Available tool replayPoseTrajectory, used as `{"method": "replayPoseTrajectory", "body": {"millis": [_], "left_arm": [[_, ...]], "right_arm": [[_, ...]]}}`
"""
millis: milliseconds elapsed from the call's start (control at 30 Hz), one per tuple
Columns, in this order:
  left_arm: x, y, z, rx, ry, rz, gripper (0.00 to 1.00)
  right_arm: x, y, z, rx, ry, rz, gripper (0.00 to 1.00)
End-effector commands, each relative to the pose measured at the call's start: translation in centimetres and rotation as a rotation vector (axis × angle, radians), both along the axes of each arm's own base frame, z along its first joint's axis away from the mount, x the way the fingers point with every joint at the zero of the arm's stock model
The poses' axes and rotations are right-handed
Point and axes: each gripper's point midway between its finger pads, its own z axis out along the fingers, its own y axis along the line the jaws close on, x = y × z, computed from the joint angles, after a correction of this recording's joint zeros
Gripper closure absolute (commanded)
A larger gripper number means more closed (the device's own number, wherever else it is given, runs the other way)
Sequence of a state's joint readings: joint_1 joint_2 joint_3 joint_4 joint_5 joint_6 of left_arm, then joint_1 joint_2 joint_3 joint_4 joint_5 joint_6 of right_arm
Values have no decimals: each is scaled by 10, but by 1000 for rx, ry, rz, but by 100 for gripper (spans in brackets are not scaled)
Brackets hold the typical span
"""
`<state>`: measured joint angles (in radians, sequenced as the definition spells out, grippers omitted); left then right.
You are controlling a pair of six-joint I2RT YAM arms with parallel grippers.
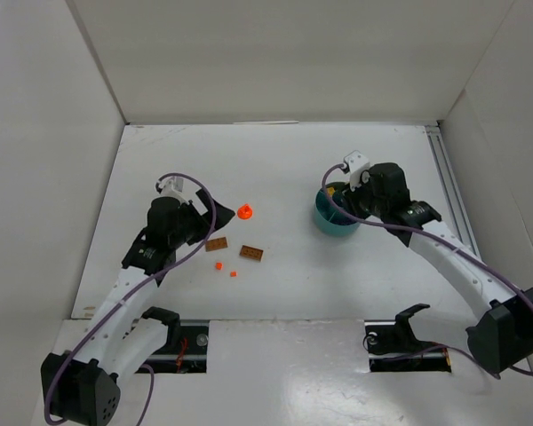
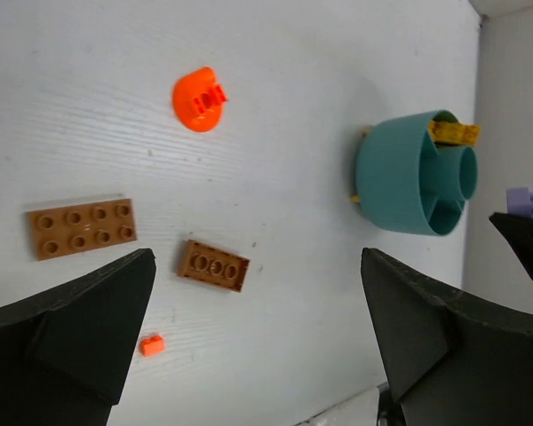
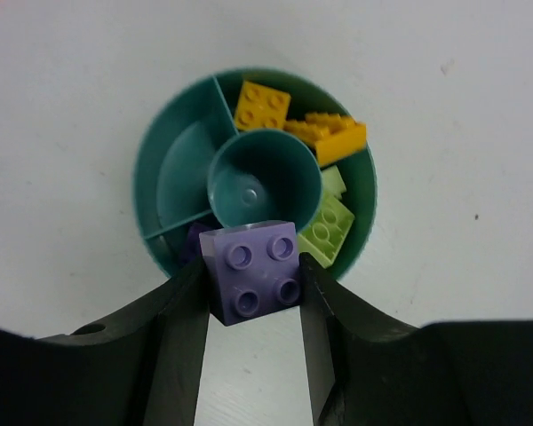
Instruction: Sort the legos into containers by color
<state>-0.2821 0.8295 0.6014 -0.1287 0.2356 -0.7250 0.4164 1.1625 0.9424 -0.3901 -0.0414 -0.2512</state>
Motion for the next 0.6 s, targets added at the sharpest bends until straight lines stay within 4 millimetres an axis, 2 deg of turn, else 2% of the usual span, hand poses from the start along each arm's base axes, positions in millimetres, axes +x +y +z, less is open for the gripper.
{"method": "replayPoseTrajectory", "body": {"millis": [0,233,367,567], "left_arm": [[-2,27,-19,73,49,146,0],[-3,31,-31,77,82,174,0],[-1,33,-36,86,100,194,0],[-3,34,-45,97,127,194,0]], "right_arm": [[-4,-24,-21,-51,64,-136,85],[-2,-25,-28,-41,74,-164,84],[-5,-28,-30,-34,68,-180,79],[-3,-21,-34,-8,74,-161,73]]}}
